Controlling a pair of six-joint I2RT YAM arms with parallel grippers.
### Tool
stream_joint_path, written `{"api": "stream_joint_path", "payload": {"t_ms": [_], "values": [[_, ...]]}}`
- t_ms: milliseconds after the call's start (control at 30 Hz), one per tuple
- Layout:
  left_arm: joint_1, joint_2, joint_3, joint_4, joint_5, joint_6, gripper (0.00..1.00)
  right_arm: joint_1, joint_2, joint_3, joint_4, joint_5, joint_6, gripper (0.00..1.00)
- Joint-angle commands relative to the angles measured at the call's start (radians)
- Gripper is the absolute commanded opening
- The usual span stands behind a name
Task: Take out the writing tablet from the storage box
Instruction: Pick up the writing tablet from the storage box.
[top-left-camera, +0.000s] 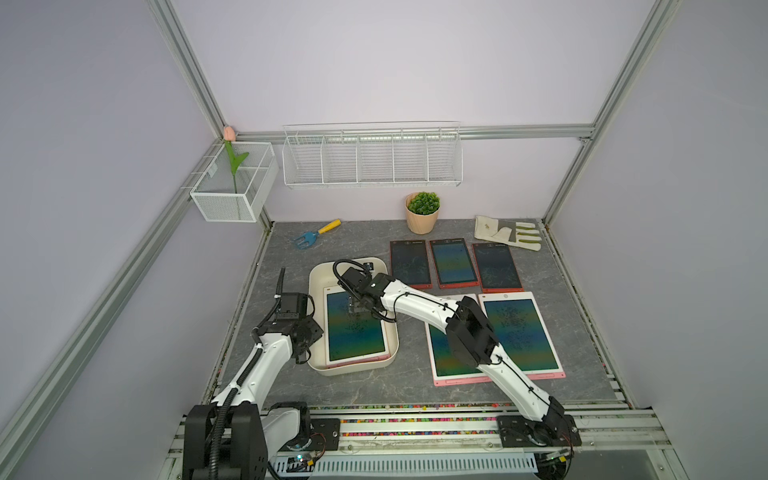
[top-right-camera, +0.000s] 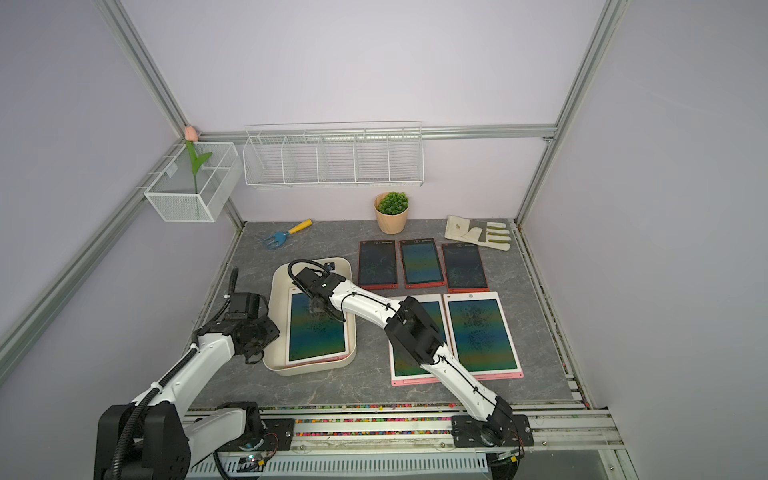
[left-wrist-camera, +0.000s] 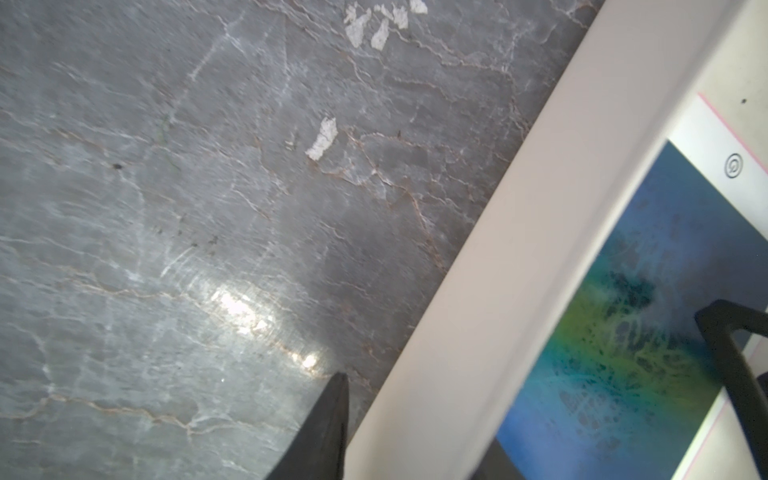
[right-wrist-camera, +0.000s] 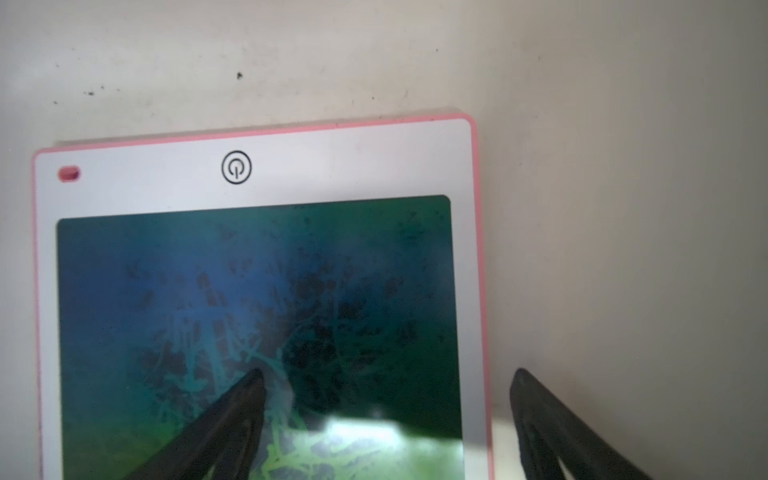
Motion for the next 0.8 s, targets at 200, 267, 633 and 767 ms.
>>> {"api": "stream_joint_path", "payload": {"t_ms": [200,267,633,767], "values": [[0.010,-0.001,-0.021,0.013,0.006,-0.008,0.35,-0.015,0.074,-0.024,-0.062,-0.065,0.054,0.92],[0.011,-0.005,-0.027,0.018,0.005,-0.010,0.35,-0.015,0.083,-0.030,-0.061,-0.087,0.056,0.92],[0.011,0.048,-0.034,0.062,0.022,-0.003,0.31,-0.016,-0.030,-0.191,0.148,-0.519,0.029,0.96],[0.010,0.087,-0.028,0.063,0.034,-0.002,0.30,-0.035,-0.109,-0.278,0.214,-0.567,0.034,0.96]]}}
